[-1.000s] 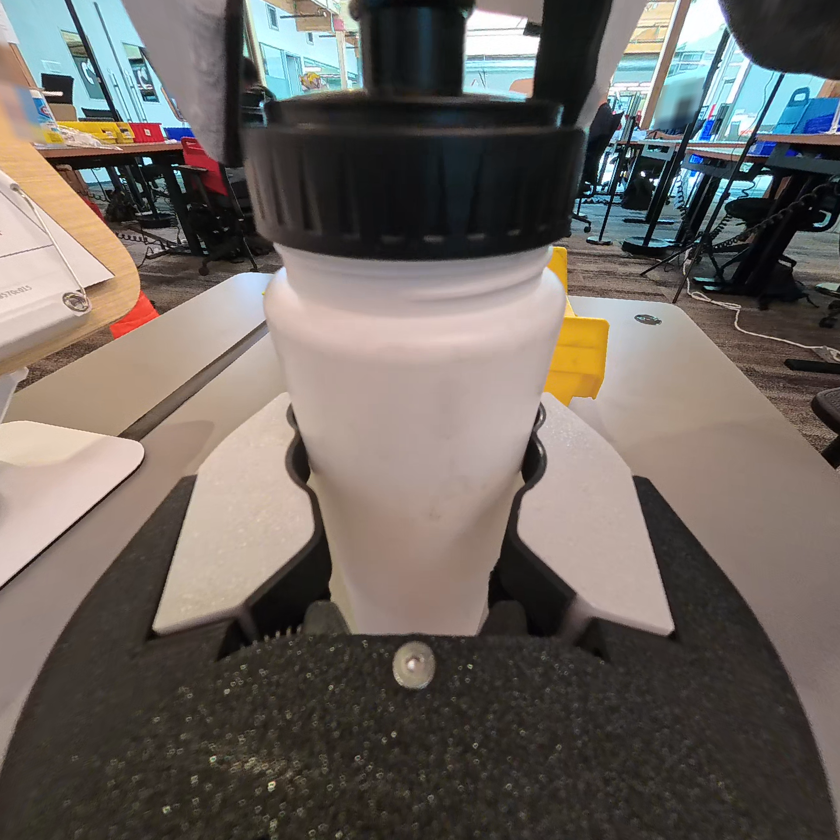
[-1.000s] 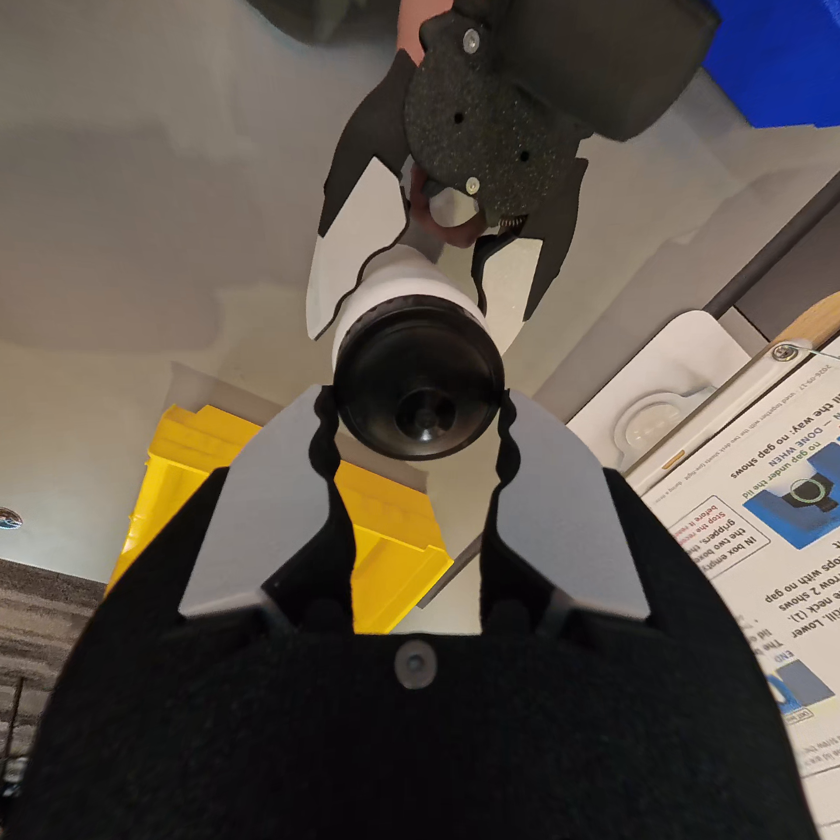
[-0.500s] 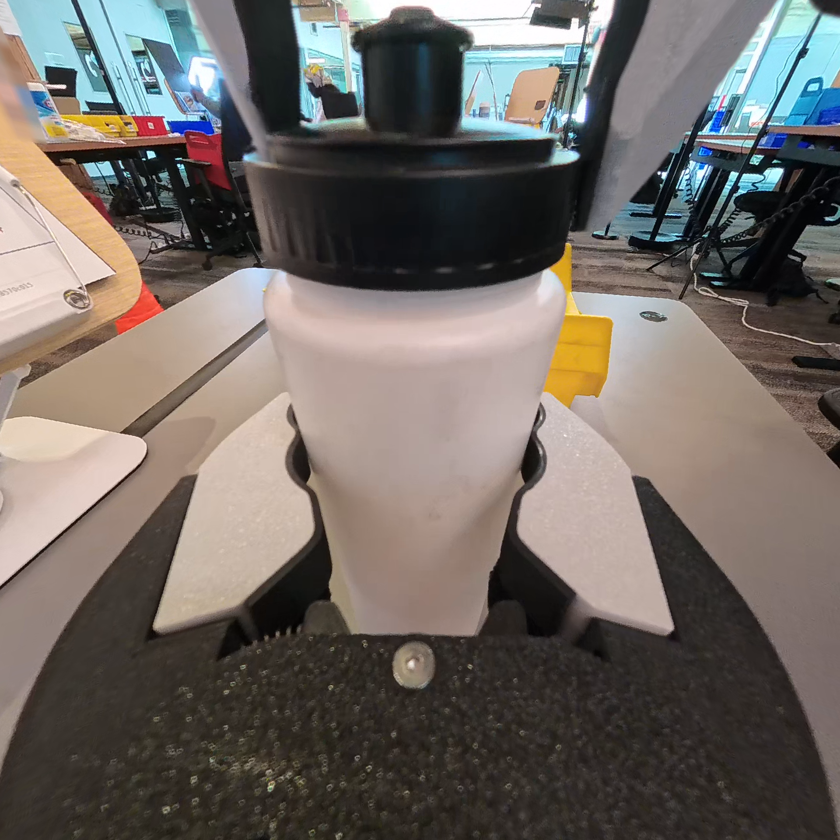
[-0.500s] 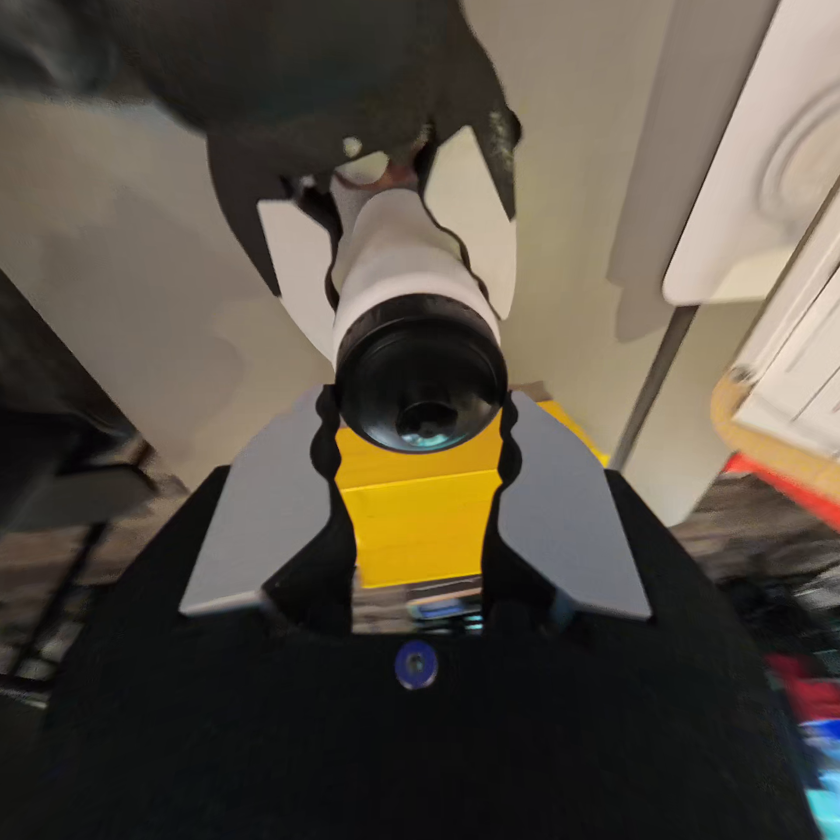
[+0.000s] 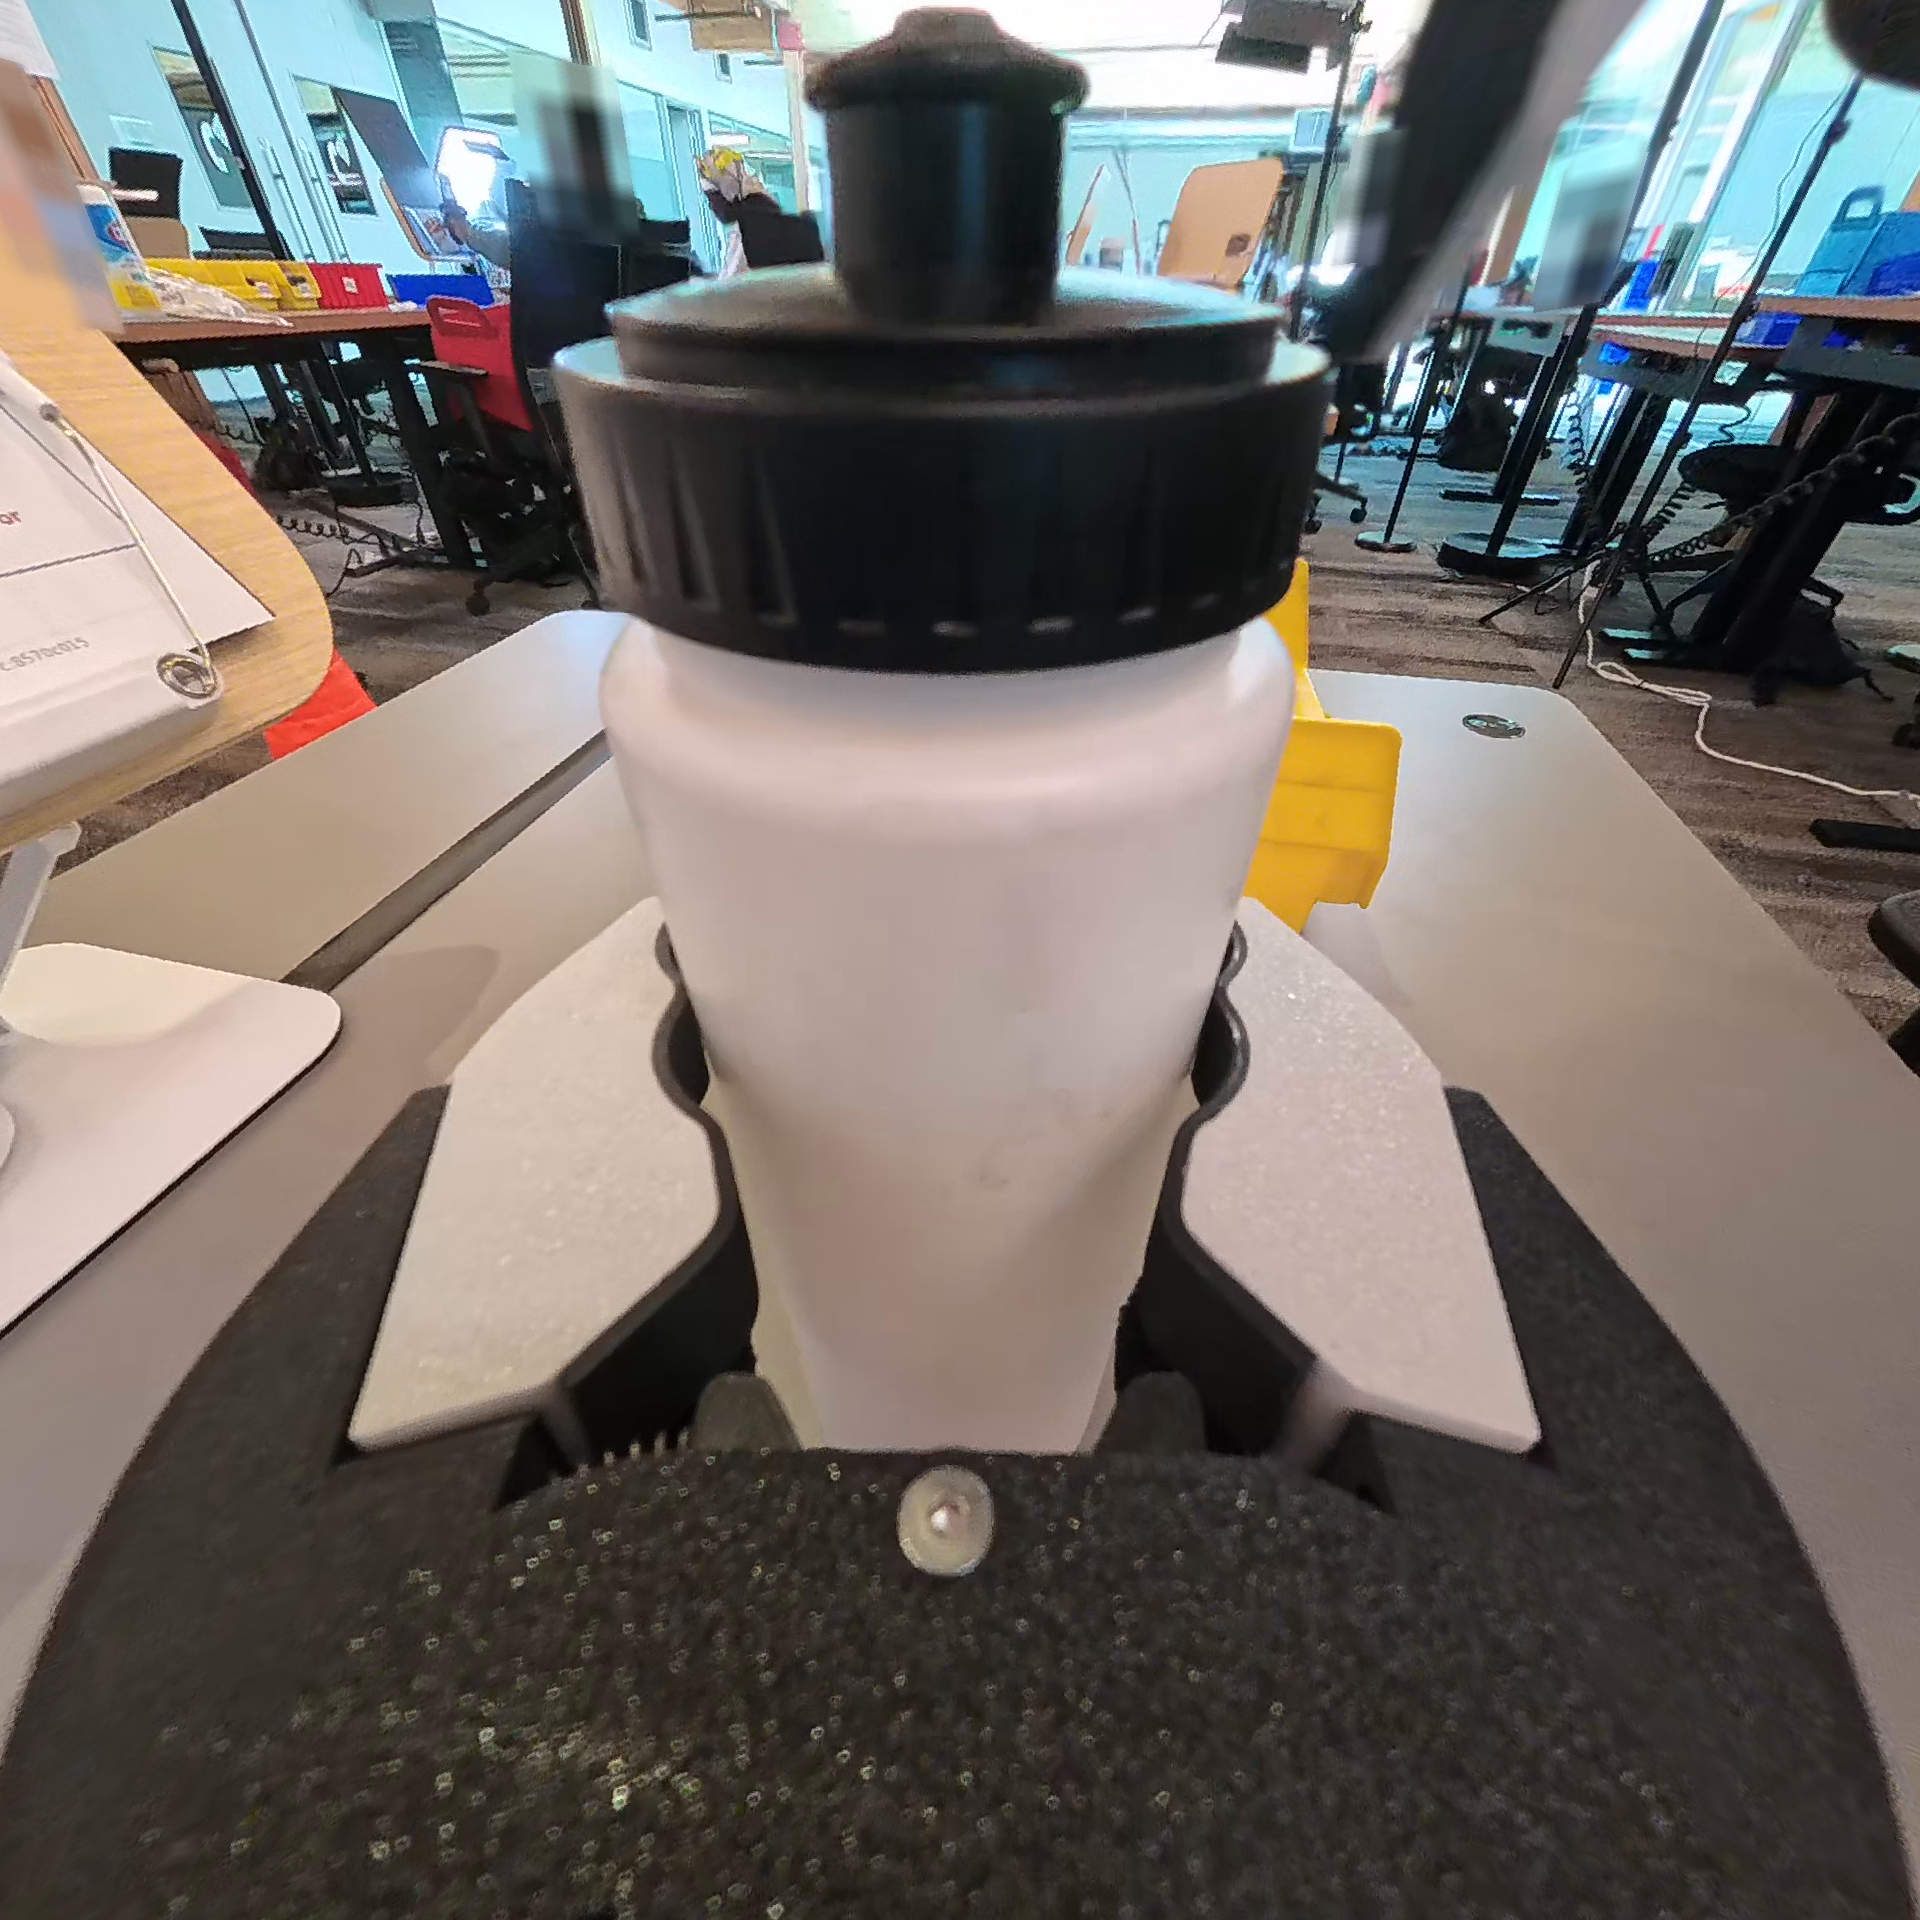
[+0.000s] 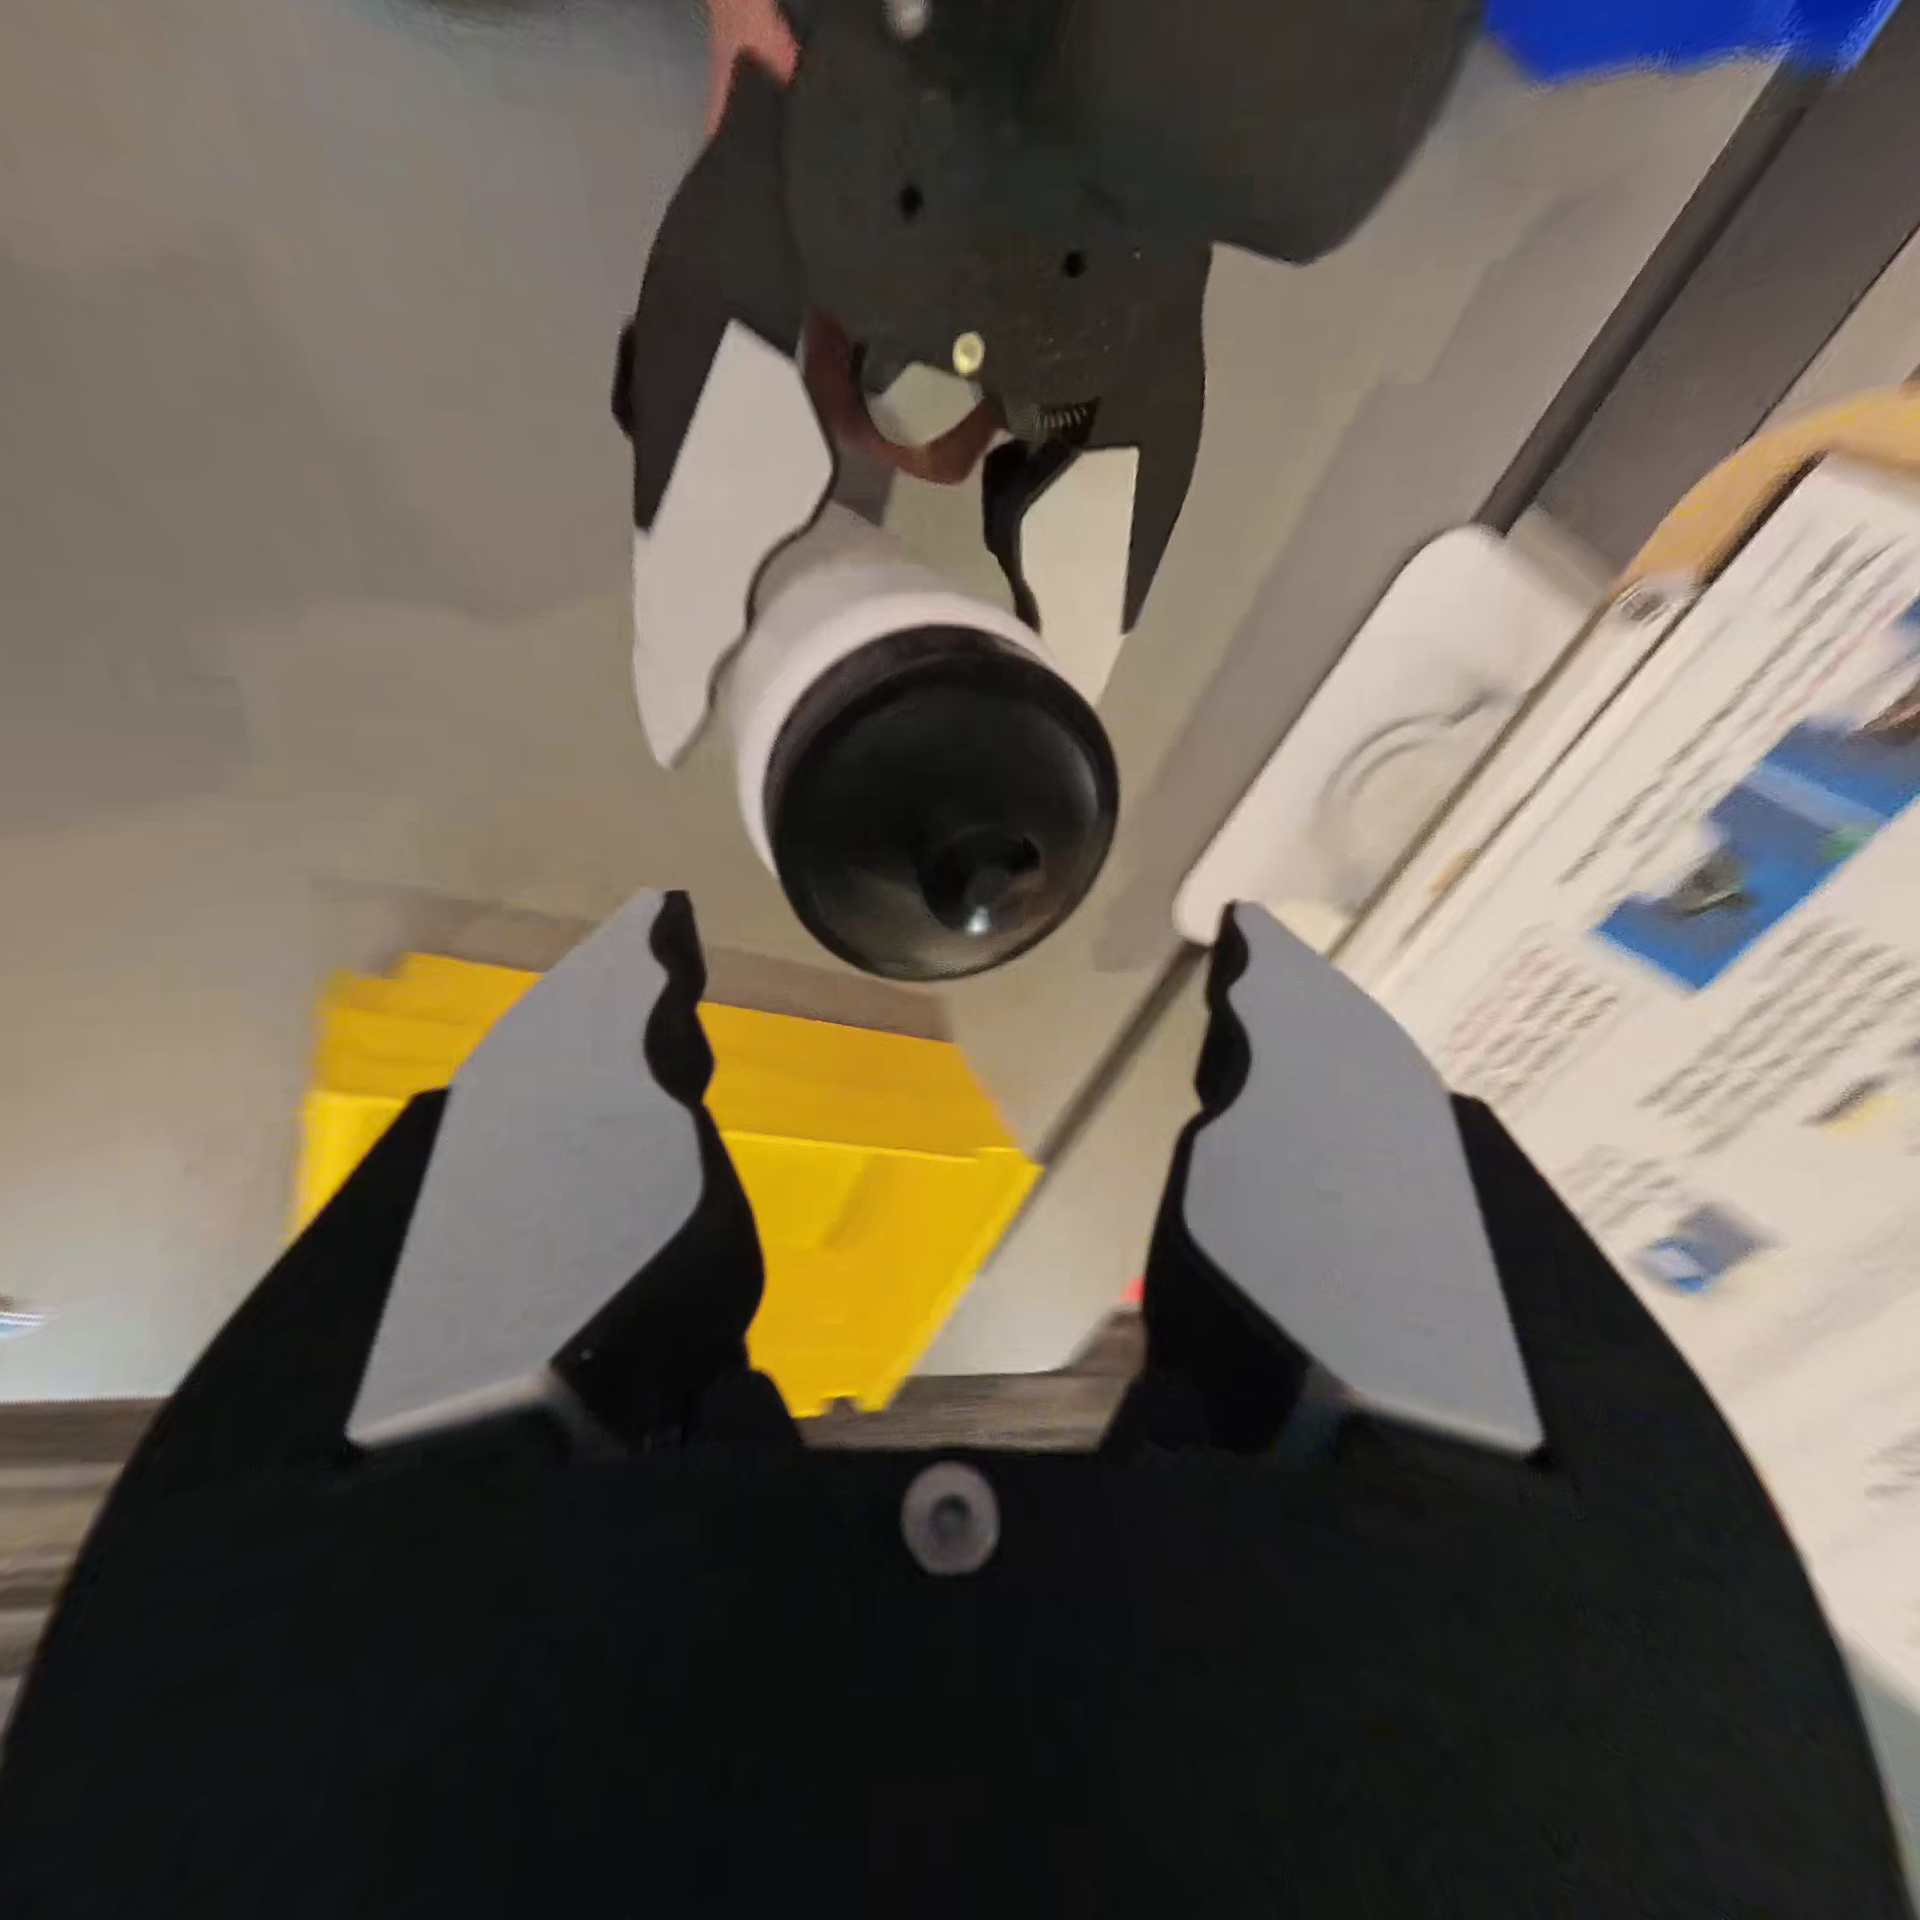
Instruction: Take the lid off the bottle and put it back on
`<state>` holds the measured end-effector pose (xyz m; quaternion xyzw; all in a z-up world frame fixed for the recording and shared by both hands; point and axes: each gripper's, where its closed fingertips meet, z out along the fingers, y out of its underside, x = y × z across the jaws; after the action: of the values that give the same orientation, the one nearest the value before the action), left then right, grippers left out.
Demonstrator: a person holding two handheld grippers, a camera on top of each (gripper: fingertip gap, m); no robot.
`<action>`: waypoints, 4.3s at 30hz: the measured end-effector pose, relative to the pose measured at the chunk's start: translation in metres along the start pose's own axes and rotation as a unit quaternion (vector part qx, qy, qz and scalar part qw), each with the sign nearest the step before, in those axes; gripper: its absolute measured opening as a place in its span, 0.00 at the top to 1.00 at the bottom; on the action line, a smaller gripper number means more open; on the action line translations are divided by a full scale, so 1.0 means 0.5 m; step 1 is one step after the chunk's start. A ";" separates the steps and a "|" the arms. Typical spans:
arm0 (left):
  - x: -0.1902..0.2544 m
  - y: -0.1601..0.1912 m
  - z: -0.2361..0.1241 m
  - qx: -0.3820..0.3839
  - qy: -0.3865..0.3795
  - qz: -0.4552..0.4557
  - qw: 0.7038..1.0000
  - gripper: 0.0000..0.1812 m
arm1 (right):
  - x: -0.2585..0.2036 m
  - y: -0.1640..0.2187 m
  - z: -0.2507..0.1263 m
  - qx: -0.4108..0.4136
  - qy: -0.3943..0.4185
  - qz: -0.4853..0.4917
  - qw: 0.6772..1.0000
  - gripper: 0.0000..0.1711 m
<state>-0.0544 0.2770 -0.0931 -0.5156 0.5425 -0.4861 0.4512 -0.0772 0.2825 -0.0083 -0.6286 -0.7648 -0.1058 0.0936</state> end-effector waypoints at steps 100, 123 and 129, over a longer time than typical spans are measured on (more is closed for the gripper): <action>-0.002 0.005 0.005 -0.019 -0.047 -0.009 0.999 0.49 | -0.025 -0.015 0.038 -0.044 -0.119 0.594 0.794 0.59; 0.011 0.005 0.004 -0.018 -0.011 -0.003 1.000 0.49 | -0.010 -0.007 0.031 0.058 -0.042 -0.082 0.994 0.56; 0.015 0.005 0.009 -0.018 -0.009 -0.001 1.000 0.49 | -0.029 -0.026 0.034 0.060 -0.120 -0.090 0.987 0.57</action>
<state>-0.0505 0.2692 -0.0959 -0.5289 0.5462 -0.4720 0.4462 -0.0874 0.2712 -0.0293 -0.5586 -0.8289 0.0089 0.0285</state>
